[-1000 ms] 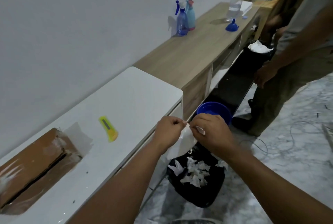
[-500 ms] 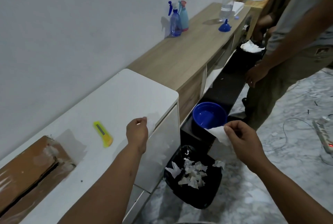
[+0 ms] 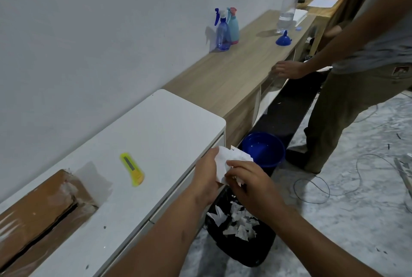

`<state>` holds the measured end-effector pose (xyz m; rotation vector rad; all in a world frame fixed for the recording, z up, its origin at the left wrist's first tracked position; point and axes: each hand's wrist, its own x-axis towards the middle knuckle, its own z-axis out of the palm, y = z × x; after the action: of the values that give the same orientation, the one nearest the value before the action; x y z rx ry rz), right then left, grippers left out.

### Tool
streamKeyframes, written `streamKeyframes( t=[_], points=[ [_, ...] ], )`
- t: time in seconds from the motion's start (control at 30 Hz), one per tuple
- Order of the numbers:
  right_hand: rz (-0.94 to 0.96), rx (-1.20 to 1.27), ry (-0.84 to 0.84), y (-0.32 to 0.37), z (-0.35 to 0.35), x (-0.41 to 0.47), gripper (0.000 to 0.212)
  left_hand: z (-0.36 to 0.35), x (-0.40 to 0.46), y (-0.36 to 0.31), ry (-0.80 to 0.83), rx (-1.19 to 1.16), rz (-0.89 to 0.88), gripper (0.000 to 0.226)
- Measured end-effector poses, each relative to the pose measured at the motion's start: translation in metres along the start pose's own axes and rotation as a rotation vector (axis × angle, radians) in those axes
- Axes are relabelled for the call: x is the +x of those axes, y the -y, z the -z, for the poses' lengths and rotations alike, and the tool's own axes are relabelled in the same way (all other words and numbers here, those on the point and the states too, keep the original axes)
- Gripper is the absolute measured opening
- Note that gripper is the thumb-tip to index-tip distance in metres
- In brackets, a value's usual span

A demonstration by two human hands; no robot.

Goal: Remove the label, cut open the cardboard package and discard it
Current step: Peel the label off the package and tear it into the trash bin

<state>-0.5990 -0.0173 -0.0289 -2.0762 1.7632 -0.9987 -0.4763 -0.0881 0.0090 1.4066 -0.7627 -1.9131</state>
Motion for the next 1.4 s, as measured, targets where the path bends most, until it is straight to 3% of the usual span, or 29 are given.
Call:
streamKeyframes(
  t=[0.07, 0.13, 0.27, 0.6, 0.77, 0.93, 1.07, 1.4],
  points=[
    [-0.012, 0.001, 0.006, -0.003, 0.001, 0.001, 0.014, 0.004, 0.001, -0.002, 0.054, -0.029, 0.019, 0.043],
    [-0.027, 0.015, 0.037, -0.007, 0.003, 0.002, 0.015, 0.008, 0.002, -0.001, 0.093, 0.011, -0.002, 0.035],
    [-0.013, 0.029, 0.114, -0.005, 0.006, 0.003, 0.026, 0.012, 0.006, 0.005, 0.031, 0.18, -0.07, 0.02],
    [-0.027, 0.134, 0.154, -0.013, 0.017, 0.003, 0.029, 0.026, 0.01, 0.015, -0.069, 0.336, -0.18, 0.012],
    [0.008, 0.08, 0.22, -0.021, 0.024, 0.0, 0.054, 0.03, 0.012, 0.019, -0.139, 0.299, -0.228, 0.009],
    [-0.212, 0.169, -0.024, -0.016, 0.022, 0.007, 0.035, 0.031, 0.01, 0.019, -0.052, 0.319, -0.241, 0.009],
    [-0.486, 0.486, 0.013, -0.015, 0.018, 0.018, 0.017, 0.024, 0.004, 0.021, 0.062, 0.302, -0.247, 0.01],
    [-0.527, 0.441, -0.046, -0.02, 0.009, 0.02, 0.01, 0.023, -0.01, 0.015, 0.238, 0.477, -0.326, 0.022]
  ],
)
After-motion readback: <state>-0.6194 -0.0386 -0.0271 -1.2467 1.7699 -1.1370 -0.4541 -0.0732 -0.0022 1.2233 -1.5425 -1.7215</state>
